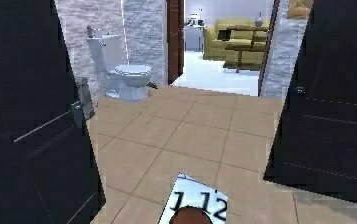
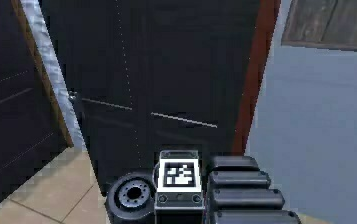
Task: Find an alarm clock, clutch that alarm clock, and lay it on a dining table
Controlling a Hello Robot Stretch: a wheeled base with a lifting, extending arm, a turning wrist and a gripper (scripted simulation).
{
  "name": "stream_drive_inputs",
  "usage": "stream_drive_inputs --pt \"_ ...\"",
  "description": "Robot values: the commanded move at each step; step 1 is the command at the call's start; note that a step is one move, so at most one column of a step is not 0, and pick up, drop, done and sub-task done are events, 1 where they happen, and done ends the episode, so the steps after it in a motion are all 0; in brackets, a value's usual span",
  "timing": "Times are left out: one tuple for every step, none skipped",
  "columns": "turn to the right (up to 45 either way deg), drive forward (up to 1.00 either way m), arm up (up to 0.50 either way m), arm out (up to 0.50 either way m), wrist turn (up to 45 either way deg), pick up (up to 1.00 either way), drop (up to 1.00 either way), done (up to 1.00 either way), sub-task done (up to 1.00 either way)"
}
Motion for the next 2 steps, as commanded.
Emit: stream_drive_inputs --pt "0.0 1.0 0.0 0.0 0.0 0.0 0.0 0.0 0.0" --pt "0.0 0.3 0.0 0.0 0.0 0.0 0.0 0.0 0.0"
